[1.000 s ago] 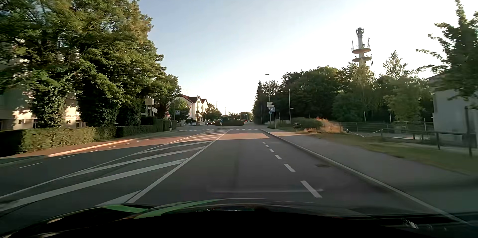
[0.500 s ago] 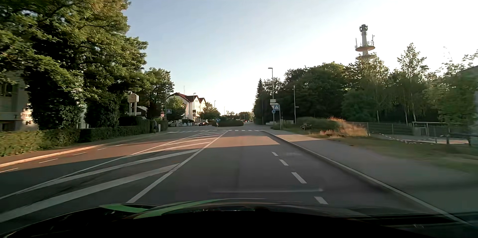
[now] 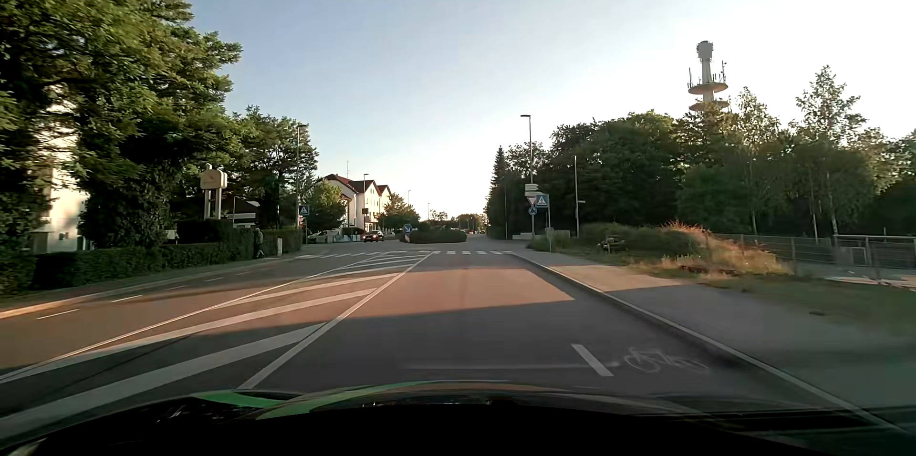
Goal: Follow the waypoints while adhering to traffic rules and regulations
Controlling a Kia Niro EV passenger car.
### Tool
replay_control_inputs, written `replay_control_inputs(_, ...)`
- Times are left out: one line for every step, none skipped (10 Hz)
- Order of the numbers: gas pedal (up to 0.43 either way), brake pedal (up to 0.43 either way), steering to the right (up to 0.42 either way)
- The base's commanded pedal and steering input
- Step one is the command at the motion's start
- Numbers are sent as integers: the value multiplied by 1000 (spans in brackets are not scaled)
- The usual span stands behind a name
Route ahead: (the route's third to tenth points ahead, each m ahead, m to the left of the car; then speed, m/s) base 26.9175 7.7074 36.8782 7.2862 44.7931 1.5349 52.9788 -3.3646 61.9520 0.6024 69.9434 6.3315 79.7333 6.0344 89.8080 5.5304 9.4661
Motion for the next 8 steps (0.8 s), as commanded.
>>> replay_control_inputs(0,110,0)
replay_control_inputs(0,110,0)
replay_control_inputs(0,110,0)
replay_control_inputs(0,110,0)
replay_control_inputs(0,116,0)
replay_control_inputs(0,122,0)
replay_control_inputs(0,140,0)
replay_control_inputs(0,152,0)
